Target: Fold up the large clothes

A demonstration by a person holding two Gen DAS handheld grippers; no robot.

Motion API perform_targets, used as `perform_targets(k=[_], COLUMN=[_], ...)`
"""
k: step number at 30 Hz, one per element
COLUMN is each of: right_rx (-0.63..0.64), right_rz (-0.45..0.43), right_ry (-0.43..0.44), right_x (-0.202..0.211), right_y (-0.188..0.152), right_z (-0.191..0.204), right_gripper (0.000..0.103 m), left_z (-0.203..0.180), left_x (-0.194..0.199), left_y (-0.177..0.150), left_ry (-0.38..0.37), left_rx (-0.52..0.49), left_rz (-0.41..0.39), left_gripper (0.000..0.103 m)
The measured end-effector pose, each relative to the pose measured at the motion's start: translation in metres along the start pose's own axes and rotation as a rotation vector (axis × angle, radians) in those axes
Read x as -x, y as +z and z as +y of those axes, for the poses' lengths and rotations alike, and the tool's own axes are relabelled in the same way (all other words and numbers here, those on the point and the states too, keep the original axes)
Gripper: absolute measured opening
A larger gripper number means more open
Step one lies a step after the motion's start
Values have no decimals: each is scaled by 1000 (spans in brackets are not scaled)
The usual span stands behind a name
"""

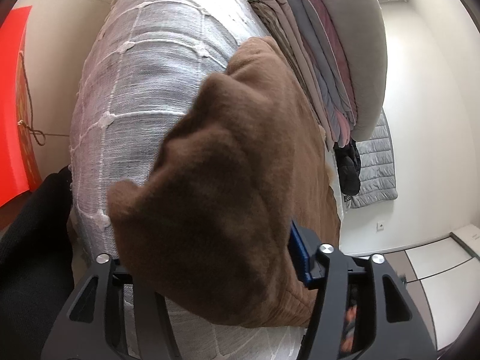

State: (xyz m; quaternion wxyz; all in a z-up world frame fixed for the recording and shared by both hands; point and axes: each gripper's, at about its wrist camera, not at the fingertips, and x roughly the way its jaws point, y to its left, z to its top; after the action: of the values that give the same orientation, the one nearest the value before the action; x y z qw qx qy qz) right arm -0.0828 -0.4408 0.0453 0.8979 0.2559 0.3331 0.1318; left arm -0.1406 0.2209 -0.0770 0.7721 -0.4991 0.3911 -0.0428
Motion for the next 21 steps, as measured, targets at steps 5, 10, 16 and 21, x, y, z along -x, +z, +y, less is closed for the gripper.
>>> perform_targets(k=[5,10,16,21], right_rx=[-32,-71,214,358], right_rz=[169,272,165,282], right_ry=[27,-200,-131,-72], right_x=[-100,-149,-117,-165], right_y=[31,13,19,-14], right_z=[-25,-63,29,112], right_gripper=[96,97,97,97], left_z=[-6,-4,-4,2], left_x=[-3,-4,-4,-2], left_y=[2,9,11,18], left_ry=[18,4,-31,-48], left_rx=[-24,-7,35,93], left_rz=[0,3,-13,-59], left_gripper=[63,68,76,75])
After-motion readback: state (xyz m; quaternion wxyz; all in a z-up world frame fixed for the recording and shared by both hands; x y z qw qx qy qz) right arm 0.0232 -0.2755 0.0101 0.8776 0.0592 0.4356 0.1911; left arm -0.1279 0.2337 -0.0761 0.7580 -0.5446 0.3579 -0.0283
